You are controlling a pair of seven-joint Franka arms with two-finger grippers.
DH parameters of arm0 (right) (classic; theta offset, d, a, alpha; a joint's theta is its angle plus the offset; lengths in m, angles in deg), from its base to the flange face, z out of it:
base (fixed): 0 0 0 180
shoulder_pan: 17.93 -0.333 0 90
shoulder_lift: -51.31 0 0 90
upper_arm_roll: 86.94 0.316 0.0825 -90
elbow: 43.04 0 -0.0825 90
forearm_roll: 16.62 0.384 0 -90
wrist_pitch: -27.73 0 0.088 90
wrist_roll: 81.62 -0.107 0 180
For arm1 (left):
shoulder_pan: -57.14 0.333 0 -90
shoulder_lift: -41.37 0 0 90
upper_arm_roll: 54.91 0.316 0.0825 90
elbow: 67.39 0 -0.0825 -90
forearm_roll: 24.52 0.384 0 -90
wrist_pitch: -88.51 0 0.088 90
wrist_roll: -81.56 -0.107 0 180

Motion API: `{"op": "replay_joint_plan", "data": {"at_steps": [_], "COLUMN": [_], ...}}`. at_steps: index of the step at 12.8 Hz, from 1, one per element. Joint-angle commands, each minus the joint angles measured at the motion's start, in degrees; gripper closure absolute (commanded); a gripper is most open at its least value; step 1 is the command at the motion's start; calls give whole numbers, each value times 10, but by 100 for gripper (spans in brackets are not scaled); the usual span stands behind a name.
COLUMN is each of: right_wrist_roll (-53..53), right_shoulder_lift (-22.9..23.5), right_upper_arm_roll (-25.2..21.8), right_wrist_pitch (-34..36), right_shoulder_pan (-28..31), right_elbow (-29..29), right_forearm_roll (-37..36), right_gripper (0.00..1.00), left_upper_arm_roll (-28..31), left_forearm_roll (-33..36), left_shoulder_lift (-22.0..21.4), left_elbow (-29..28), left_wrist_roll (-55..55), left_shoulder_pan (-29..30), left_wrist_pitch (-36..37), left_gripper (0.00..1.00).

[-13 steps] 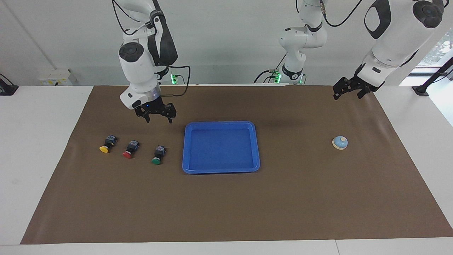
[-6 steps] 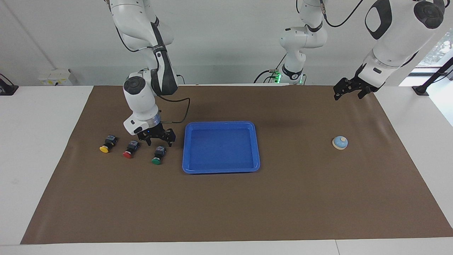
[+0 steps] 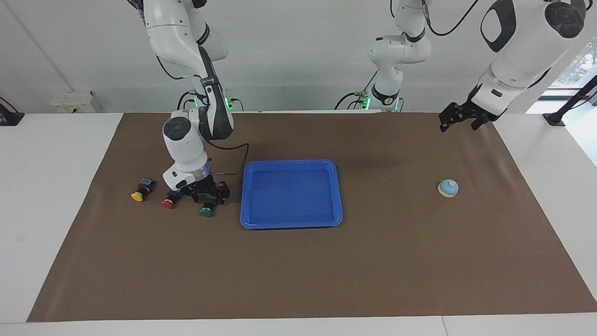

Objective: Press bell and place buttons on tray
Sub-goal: 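Grasp the green-capped button with the right gripper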

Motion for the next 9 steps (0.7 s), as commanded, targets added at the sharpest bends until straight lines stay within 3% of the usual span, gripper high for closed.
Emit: {"op": "replay_joint_plan", "data": {"at_steps": [1, 2, 5, 9], "right_wrist_roll": [16, 18, 22, 23], "right_shoulder_lift": [5, 5, -3, -15], "right_upper_arm_roll": [4, 4, 5, 5], "right_wrist_pitch": [1, 7, 85, 133], "right_shoulder_pan": [6, 7, 5, -3], "right_elbow": [-8, -8, -35, -65], "right_forearm_roll": [4, 4, 4, 4], "right_gripper": [5, 19, 99, 100], "left_upper_arm_roll": [-5, -4, -3, -4], "left_forearm_roll": [2, 2, 2, 2], "left_shoulder_lift": [1, 1, -4, -6], "left_elbow": [8, 5, -10, -12], "left_wrist_roll": [5, 4, 3, 4], "left_shoulder_pan": [-4, -2, 1, 0], "left_wrist_pitch": [12, 1, -7, -5], "left_gripper": [0, 0, 0, 0]}}
